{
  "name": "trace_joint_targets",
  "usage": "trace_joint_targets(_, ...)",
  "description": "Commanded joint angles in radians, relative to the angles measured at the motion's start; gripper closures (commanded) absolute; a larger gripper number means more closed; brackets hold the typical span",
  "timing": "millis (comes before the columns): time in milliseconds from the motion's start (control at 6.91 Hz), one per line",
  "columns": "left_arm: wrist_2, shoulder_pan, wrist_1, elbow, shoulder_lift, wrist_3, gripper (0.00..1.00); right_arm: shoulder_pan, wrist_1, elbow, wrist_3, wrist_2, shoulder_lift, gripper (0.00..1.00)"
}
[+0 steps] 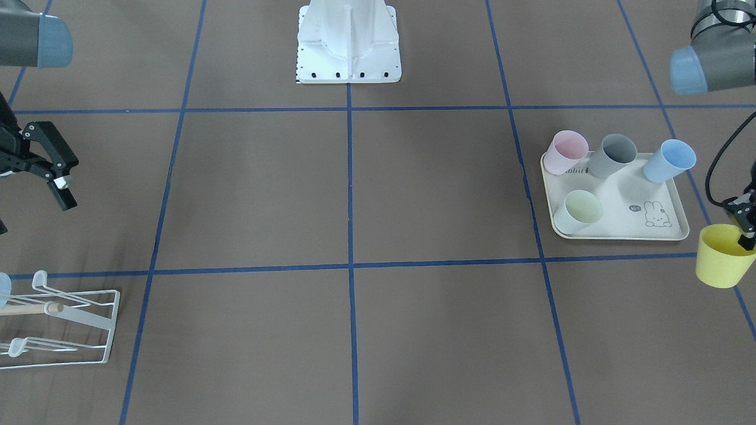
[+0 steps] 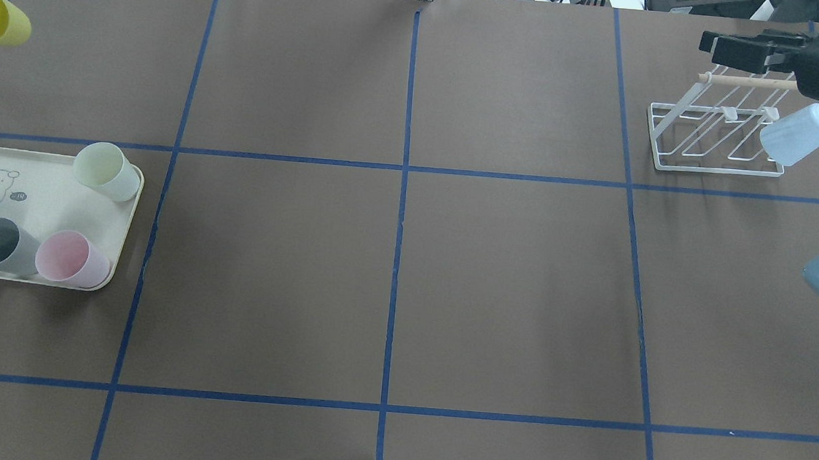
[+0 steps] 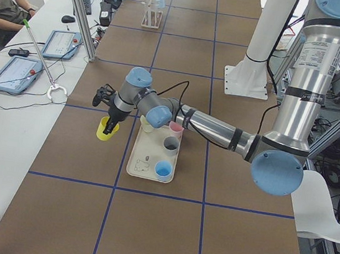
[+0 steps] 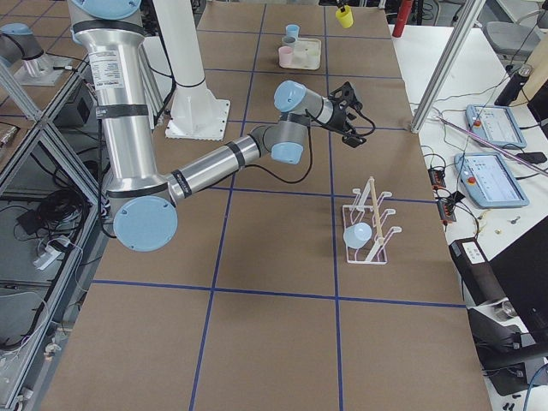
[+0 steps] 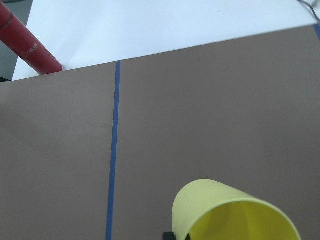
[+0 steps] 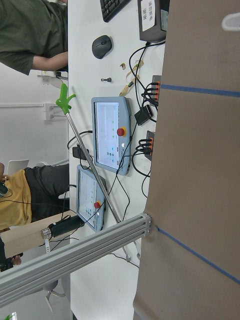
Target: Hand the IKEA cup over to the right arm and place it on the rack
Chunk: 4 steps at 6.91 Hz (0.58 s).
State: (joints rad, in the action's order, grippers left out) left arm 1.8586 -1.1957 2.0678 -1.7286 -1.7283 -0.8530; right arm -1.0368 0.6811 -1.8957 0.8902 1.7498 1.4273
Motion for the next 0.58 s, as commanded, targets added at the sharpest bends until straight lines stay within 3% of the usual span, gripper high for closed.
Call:
trace_joint_targets(0,-0.094,0.112,0.191,-0.049,-0.028,-0.525,1.0,0.027,0.0,0.024,0.082,-0.009,-0.043,0.0)
trace_joint_targets(290,-0.263,0.261,0.468,-0.061,-0.049,-0.969,1.0,0.05,-0.006,0.036,0.206,-0.01,-0.094,0.0)
trace_joint_targets(434,-0.286,0.304,0.605,-0.089,-0.057,-1.127,1.0,0.088,-0.008,0.038,0.289,-0.012,-0.137,0.0)
